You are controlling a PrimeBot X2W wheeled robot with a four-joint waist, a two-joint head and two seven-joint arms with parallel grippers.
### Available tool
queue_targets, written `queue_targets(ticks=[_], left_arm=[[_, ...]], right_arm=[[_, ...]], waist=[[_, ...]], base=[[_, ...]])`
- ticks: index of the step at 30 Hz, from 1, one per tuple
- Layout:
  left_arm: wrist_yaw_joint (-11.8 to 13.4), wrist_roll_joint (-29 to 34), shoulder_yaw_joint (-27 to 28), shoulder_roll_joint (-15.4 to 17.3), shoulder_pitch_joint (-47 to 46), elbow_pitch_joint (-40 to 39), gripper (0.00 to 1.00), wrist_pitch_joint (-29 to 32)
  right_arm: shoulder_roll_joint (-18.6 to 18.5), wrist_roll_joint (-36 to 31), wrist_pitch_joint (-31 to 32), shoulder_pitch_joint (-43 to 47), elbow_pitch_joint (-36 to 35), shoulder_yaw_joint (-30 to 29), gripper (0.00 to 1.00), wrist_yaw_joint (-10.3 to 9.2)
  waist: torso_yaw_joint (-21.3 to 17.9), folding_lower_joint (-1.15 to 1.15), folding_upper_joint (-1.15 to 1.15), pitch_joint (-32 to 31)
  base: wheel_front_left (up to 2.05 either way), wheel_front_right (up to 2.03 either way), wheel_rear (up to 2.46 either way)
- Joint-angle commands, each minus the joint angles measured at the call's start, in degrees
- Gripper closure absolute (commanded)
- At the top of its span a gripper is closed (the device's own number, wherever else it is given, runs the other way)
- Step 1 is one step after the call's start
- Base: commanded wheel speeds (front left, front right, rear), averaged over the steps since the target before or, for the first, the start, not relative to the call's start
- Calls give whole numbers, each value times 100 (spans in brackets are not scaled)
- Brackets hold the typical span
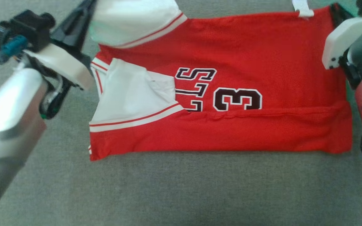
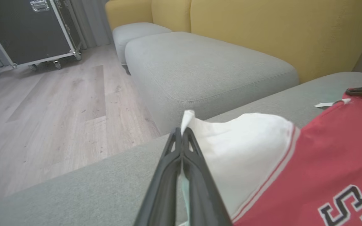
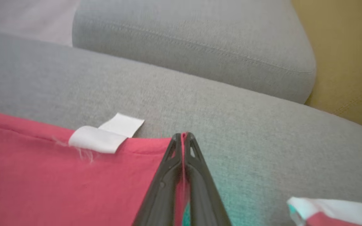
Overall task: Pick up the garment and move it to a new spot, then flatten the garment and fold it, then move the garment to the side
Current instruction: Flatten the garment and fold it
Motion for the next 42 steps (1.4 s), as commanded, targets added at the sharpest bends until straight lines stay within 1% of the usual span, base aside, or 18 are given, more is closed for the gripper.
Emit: queue_targets(ticks=[1, 5, 9, 13, 18, 21, 25, 28, 31, 33, 35, 39, 42], left_arm=[[72, 2, 381, 347, -427, 104, 100, -102], [68, 46, 458, 370, -684, 453, 100, -187], [-36, 219, 449, 330, -1169, 999, 100, -341], [-74, 388, 500, 207, -1655, 1578, 100, -608], [-91, 510, 664, -2, -2042, 2120, 100, -792], [-212, 587, 679, -157, -2031, 2224, 100, -813], [-328, 637, 830, -257, -1749, 2079, 100, -817], [-414, 386, 1006, -326, -1395, 1927, 100, -818], [-449, 83, 910, -341, -1015, 1783, 100, -812], [-453, -181, 627, -274, -772, 1507, 100, -665], [-454, -499, 367, -113, -546, 1171, 100, -459], [-455, -968, -101, 353, -157, 548, 100, -59], [-456, -1260, -349, 718, 104, 192, 100, 187]], right_arm=[[169, 197, -315, -328, -210, 3, 100, -5], [296, 465, -641, -531, -282, -26, 100, -5], [441, 867, -941, -796, -359, 4, 100, -5], [505, 1071, -1187, -998, -369, 110, 100, -5], [531, 1349, -1371, -1179, -260, 17, 100, -5], [507, 1395, -1407, -1129, -136, 134, 100, -5], [475, 1578, -1419, -925, -41, 351, 100, -5], [411, 1718, -1295, -696, -57, 695, 100, -5], [274, 1999, -1155, -415, -125, 964, 100, -5], [161, 2189, -1035, -213, -219, 1183, 100, -5], [16, 2392, -941, -13, -352, 1405, 100, -5], [-284, 2862, -762, 351, -678, 1799, 100, -5], [-511, 3228, -578, 612, -1004, 2158, 100, -5]], waist=[[-114, 0, 0, 4], [-234, 0, 0, 48], [-391, 0, 0, 129], [-516, 0, 0, 170], [-568, 0, 0, 143], [-524, 0, 0, 53], [-426, 0, 0, -103], [-350, 0, 0, -254], [-268, 0, 0, -460], [-228, 0, 0, -589], [-197, 0, 0, -709], [-172, 0, 0, -909], [-195, 0, 0, -1029]], base=[[0, 0, 0], [0, 0, 0], [0, 0, 0], [0, 0, 0], [0, 0, 0], [0, 0, 0], [0, 0, 0], [0, 0, 0], [0, 0, 0], [0, 0, 0], [0, 0, 0], [0, 0, 0], [0, 0, 0]])
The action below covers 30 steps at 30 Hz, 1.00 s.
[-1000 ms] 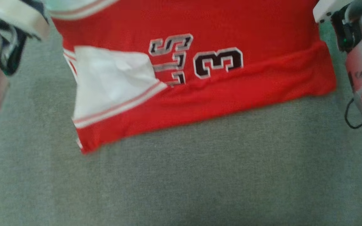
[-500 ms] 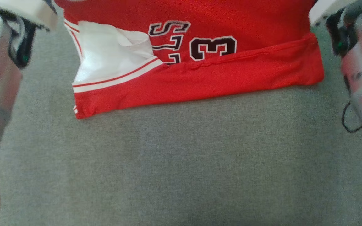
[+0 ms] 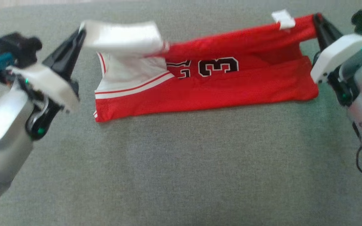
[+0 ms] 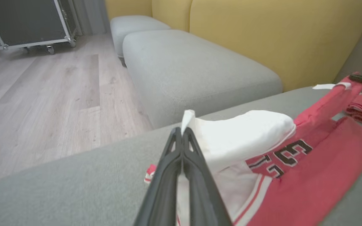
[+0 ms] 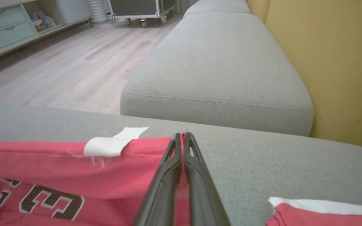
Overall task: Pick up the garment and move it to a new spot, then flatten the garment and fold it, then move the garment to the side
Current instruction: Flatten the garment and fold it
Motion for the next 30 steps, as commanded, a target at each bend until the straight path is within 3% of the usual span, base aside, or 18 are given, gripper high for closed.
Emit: queue_targets(ticks=[1, 8, 13, 27, 28, 29, 30], left_arm=[[10, -154, 152, 396, -69, -199, 100, 103], [10, -590, -319, 984, 369, -832, 100, 740], [9, -547, -553, 1163, 520, -1060, 100, 847], [30, -165, -953, 951, 711, -792, 100, 742], [42, -148, -970, 924, 732, -774, 100, 719], [51, -140, -985, 901, 756, -758, 100, 703], [63, -140, -995, 883, 778, -742, 62, 689]], right_arm=[[-142, 181, 64, 149, -251, 172, 100, -5], [-600, 786, 621, 552, -575, 825, 100, -5], [-927, 1053, 1040, 691, -842, 1440, 100, -5], [-1263, 1761, 1682, 644, -1123, 2501, 100, -5], [-1252, 1802, 1699, 632, -1078, 2520, 85, -5], [-1233, 1844, 1713, 621, -1010, 2523, 0, -5], [-1204, 1873, 1730, 608, -961, 2542, 0, -5]], waist=[[-25, 2, -1, -100], [-108, 2, -1, -289], [-155, 2, -1, -320], [-239, 2, -1, -291], [-242, 2, -1, -296], [-246, 2, -1, -303], [-251, 2, -1, -311]], base=[[0, 0, 0], [0, 0, 0], [0, 0, 0], [0, 0, 0], [0, 0, 0], [0, 0, 0], [0, 0, 0]])
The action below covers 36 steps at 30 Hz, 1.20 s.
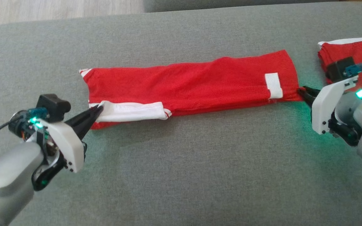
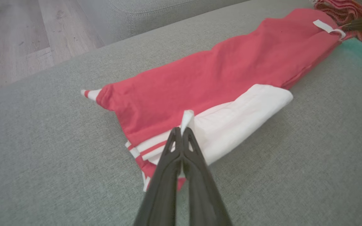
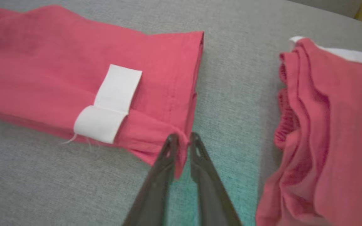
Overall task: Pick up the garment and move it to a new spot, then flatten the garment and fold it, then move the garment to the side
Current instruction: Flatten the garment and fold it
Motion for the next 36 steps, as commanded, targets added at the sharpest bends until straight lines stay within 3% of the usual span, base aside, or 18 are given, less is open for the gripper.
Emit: queue_targets(ticks=[1, 2, 7, 13, 17, 18, 19, 20, 22, 25, 29, 32, 36], left_arm=[[59, 34, 222, 190, -78, -4, 16, -76], [81, 27, 229, 183, -59, 13, 0, -104], [248, -91, 430, 197, -33, 20, 0, -372], [830, -336, 1170, 171, -9, -98, 0, -1411], [1252, -458, 1868, 28, 226, -311, 0, -1721], [1457, -334, 2470, -129, 420, -553, 0, -1739], [1543, -211, 2831, -235, 583, -706, 0, -1741], [1543, -211, 2831, -235, 583, -706, 0, -1741], [1668, 113, 3526, -493, 1004, -1000, 0, -1742], [1689, 668, 4431, -976, 1707, -1314, 0, -1743], [1570, 1674, 5138, -1531, 2536, -1491, 0, -1744], [1429, 2183, 5573, -1996, 3004, -1534, 0, -1744], [1121, 2737, 6093, -2527, 3419, -1532, 0, -1745]], right_arm=[[-91, 54, -14, -76, 10, 12, 0, -5], [-65, 77, -66, -105, 50, 1, 0, -5], [83, 396, -455, -205, 171, -241, 0, -5], [257, 674, -1528, -299, 89, -679, 0, -5], [475, 708, -2420, -223, 0, -1005, 0, -5], [627, 683, -2612, -153, 7, -1303, 0, -5], [734, 661, -2648, -102, 5, -1506, 0, -5], [734, 661, -2648, -102, 5, -1506, 0, -5], [918, 372, -2661, 11, -197, -2103, 0, -5], [1224, -517, -2664, 506, -654, -3120, 0, -5], [1873, -1901, -2666, 1512, -1430, -4392, 0, -5], [2431, -2801, -2666, 2273, -1993, -5039, 0, -5], [2793, -3407, -2666, 3020, -2462, -5476, 0, -5]], waist=[[-10, 0, -1, -18], [-17, 0, -1, -35], [-64, 0, -1, -148], [-107, 0, -1, -334], [-110, 0, -1, -490], [-111, 0, -1, -550], [-117, 0, -1, -568], [-117, 0, -1, -568], [-124, 0, -1, -597], [-114, 0, -1, -657], [-119, 0, -1, -718], [-120, 0, -1, -722], [-108, 0, -1, -724]], base=[[0, 0, 0], [0, 0, 0], [0, 0, 0], [0, 0, 0], [0, 0, 0], [0, 0, 0], [0, 0, 0], [0, 0, 0], [0, 0, 0], [0, 0, 0], [0, 0, 0], [0, 0, 0], [0, 0, 0]])
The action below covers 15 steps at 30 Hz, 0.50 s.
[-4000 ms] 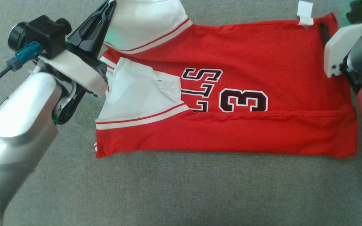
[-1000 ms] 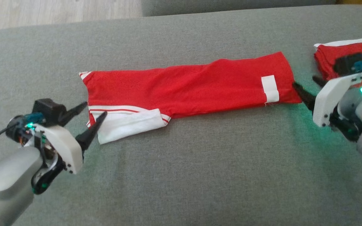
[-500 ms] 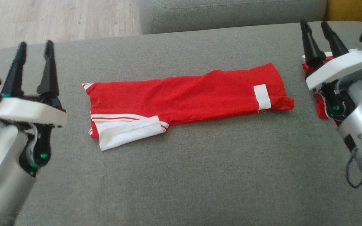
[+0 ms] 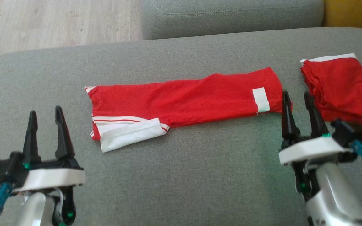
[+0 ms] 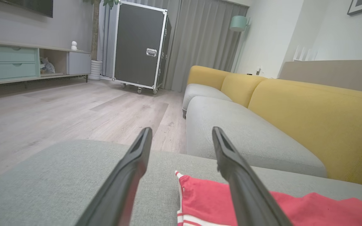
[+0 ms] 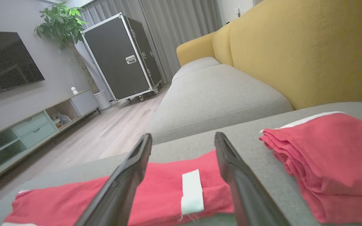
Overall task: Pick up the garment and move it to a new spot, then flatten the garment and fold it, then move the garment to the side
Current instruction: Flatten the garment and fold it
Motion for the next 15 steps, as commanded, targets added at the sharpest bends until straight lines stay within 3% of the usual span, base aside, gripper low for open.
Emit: queue_targets(ticks=[1, 9, 15], left_arm=[[-52, 97, 332, 35, -126, -172, 0, -30], [-698, 746, 965, -605, 12, -10, 0, -30], [-944, 1049, 1034, -794, -278, 163, 0, -30]], right_arm=[[34, -100, -61, -161, -266, 79, 0, -4], [89, -270, -62, -24, -432, 78, 0, -4], [91, -809, -62, -539, 202, -443, 0, -4]], waist=[[-7, 1, 0, 5], [27, 1, 0, 214], [160, 1, 0, 538]], base=[[0, 0, 0], [0, 0, 0], [0, 0, 0]])
